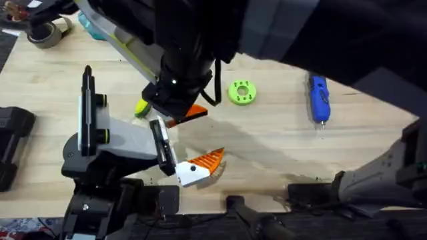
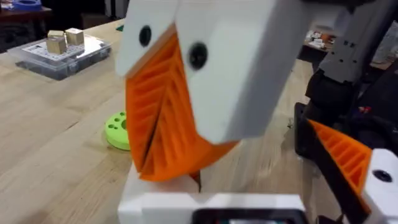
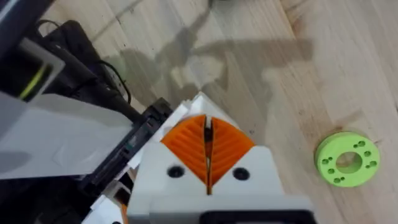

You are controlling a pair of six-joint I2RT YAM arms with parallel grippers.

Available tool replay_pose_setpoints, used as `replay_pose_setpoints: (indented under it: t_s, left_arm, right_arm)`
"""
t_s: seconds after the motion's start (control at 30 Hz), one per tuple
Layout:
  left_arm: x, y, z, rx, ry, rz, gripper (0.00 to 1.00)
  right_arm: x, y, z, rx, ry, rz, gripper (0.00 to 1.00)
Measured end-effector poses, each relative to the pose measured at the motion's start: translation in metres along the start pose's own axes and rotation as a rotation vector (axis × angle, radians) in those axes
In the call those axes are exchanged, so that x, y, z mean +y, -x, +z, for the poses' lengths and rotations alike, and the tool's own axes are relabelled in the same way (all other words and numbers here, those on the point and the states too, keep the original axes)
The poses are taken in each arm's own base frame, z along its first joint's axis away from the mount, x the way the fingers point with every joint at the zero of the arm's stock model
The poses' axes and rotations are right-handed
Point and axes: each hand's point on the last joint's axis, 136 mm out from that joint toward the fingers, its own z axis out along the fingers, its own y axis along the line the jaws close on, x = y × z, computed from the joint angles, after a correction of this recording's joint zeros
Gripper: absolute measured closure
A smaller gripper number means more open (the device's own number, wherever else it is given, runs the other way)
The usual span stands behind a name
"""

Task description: Pick up the gripper from the table and insert it into the empty holder that is missing its gripper. Then pick up a screw, insert it into the mounting hole, and use the screwdriver to tighten it. Finally, clean up the table by picking up the vegetable and placing it into the bucket.

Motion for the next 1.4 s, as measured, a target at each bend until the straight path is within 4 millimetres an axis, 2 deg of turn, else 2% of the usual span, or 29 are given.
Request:
replay_pose_setpoints:
  t_s: [0.03,0.07,0.2,0.23,0.27,0.43,0.57,0.77,0.9,1.03,1.13,1.23,1.33,1.4]
  left_arm:
    - [0.000,0.000,0.000,0.000,0.000,0.000,0.014]
    - [0.000,0.000,0.000,0.000,0.000,0.000,0.014]
    - [0.001,0.000,0.000,-0.001,0.003,0.000,0.015]
    - [0.001,0.000,0.000,-0.001,0.005,0.000,0.015]
    - [0.001,0.000,0.000,-0.001,0.005,0.000,0.015]
    - [0.001,0.000,0.000,-0.001,0.004,0.001,0.014]
    - [0.000,0.000,0.000,0.000,0.000,0.003,0.014]
    - [0.000,0.000,0.000,0.000,0.000,0.004,0.015]
    - [0.000,0.000,0.000,0.000,0.000,0.004,0.014]
    - [0.000,0.000,0.000,0.000,0.000,0.004,0.014]
    - [0.000,0.000,0.000,0.000,0.000,0.005,0.014]
    - [0.000,0.000,0.000,0.000,0.000,0.004,0.014]
    - [0.000,0.000,0.000,0.000,0.000,0.004,0.014]
    - [0.000,0.000,0.000,0.000,0.000,0.005,0.014]
  right_arm:
    - [0.000,0.000,0.000,0.000,0.001,0.002,0.922]
    - [0.000,0.000,0.000,0.000,0.001,0.002,0.816]
    - [-0.011,-0.001,-0.002,0.004,-0.041,0.010,0.216]
    - [-0.015,-0.001,-0.003,0.003,-0.053,0.015,0.095]
    - [-0.018,-0.001,-0.005,-0.001,-0.060,0.017,0.028]
    - [-0.011,0.009,-0.013,-0.039,-0.041,0.006,0.009]
    - [-0.011,0.012,-0.041,-0.100,-0.022,0.012,0.008]
    - [-0.033,-0.016,-0.094,-0.125,-0.085,0.040,0.009]
    - [-0.043,-0.028,-0.116,-0.159,-0.119,0.058,0.009]
    - [-0.053,-0.036,-0.113,-0.203,-0.141,0.072,0.009]
    - [-0.057,-0.054,-0.101,-0.203,-0.148,0.082,0.009]
    - [-0.056,-0.080,-0.091,-0.185,-0.146,0.084,0.009]
    - [-0.049,-0.105,-0.090,-0.170,-0.123,0.077,0.009]
    - [-0.044,-0.112,-0.092,-0.177,-0.097,0.064,0.009]
